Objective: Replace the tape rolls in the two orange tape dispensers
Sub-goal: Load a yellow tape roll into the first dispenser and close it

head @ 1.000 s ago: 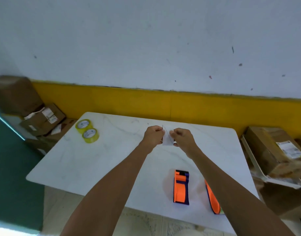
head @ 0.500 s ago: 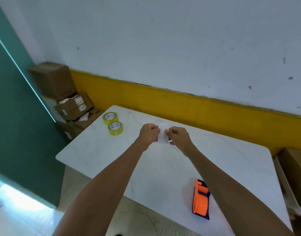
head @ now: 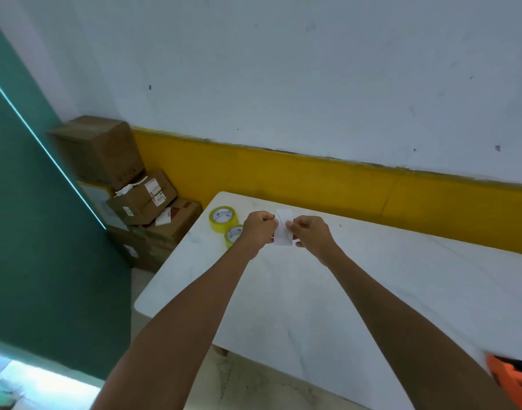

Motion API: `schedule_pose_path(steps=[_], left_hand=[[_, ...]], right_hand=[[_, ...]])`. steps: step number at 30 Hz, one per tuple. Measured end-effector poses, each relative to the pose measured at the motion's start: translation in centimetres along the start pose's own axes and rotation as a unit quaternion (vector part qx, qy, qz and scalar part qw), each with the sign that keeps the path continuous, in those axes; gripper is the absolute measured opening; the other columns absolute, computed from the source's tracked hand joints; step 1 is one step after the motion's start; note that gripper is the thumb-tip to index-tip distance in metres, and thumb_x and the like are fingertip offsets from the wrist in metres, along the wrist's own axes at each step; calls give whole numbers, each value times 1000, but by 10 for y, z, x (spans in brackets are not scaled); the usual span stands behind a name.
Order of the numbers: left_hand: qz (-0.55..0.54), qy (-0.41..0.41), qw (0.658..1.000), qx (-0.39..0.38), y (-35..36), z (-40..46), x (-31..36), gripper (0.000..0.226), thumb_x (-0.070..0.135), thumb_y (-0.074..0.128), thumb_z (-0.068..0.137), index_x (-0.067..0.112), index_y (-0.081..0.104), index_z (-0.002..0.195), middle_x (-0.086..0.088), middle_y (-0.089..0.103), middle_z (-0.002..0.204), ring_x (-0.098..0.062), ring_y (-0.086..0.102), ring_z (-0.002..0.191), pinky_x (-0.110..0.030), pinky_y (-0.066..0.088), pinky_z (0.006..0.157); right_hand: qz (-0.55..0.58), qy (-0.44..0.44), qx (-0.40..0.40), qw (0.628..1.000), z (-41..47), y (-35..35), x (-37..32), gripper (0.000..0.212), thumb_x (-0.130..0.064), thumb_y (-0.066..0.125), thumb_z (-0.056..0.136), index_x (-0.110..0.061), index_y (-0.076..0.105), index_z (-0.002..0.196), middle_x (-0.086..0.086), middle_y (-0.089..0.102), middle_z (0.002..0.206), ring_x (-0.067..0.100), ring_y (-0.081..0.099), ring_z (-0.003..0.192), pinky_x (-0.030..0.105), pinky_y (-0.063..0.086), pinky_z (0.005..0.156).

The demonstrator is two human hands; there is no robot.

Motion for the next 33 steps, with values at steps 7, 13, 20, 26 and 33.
schedule_pose_path(steps=[7, 13, 20, 26, 33], left_hand=[[-1, -8, 999, -49, -18, 48, -18, 24, 8, 52, 94, 0, 64, 113, -20, 65, 117, -36, 64, 106, -49, 57, 88], [-5, -21, 997, -68, -13, 87, -28, 27, 7, 52, 94, -2, 62, 117, -20, 65, 118, -35, 64, 107, -48, 57, 88], [22, -46, 998, -39, -14, 142, -33, 21, 8, 53, 93, -2, 64, 108, -26, 65, 115, -40, 64, 106, -52, 57, 88], [40, -66, 996, -42, -9, 183, -42, 17, 6, 53, 93, -1, 66, 103, -26, 65, 115, -40, 64, 105, -54, 56, 87], [58, -82, 993, -63, 10, 228, -65, 14, 8, 63, 82, 19, 64, 73, -20, 69, 103, -39, 67, 101, -55, 56, 87]], right_hand=[[1, 43, 15, 999, 24, 32, 1, 31, -29, 58, 93, -1, 71, 98, 20, 72, 99, 35, 69, 93, 44, 60, 82], [13, 77, 1, 997, 66, 43, 20, 30, -27, 60, 93, 0, 71, 101, 19, 72, 101, 34, 69, 94, 39, 58, 79], [38, 87, -45, 994, 130, 56, 34, 32, -29, 62, 91, 2, 71, 95, 24, 72, 97, 38, 69, 93, 39, 58, 76], [57, 98, -56, 992, 163, 65, 45, 30, -26, 62, 91, 3, 72, 94, 26, 71, 97, 40, 68, 94, 39, 57, 74], [75, 164, -30, 983, 196, 70, 79, 29, -26, 64, 90, 2, 72, 92, 27, 72, 98, 41, 68, 96, 44, 58, 77]])
Point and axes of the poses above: each hand's wrist, its own z-axis towards the middle knuckle, its own y-axis out of the palm, x = y × z, the point moved 6 cm from there along z, towards the middle knuckle
